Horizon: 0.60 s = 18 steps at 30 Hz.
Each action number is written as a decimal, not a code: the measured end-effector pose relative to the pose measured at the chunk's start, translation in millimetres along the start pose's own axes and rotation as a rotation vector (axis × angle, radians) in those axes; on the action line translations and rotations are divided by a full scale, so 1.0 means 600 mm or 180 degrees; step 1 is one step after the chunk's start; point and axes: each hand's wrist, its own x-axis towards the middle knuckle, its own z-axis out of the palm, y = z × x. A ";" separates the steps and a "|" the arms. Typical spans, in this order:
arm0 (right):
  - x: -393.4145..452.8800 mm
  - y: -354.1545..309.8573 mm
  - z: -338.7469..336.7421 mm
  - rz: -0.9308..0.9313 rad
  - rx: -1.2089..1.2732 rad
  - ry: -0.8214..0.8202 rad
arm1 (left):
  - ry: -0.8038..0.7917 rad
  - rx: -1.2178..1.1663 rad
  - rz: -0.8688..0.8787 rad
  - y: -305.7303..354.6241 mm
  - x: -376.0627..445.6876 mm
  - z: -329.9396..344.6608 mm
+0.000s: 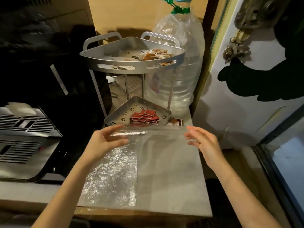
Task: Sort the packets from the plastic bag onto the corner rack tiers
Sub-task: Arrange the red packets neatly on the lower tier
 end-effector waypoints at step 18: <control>0.072 -0.150 0.090 -0.1357 -0.1675 -0.0502 | -0.1045 0.1330 -0.0049 0.045 -0.023 -0.086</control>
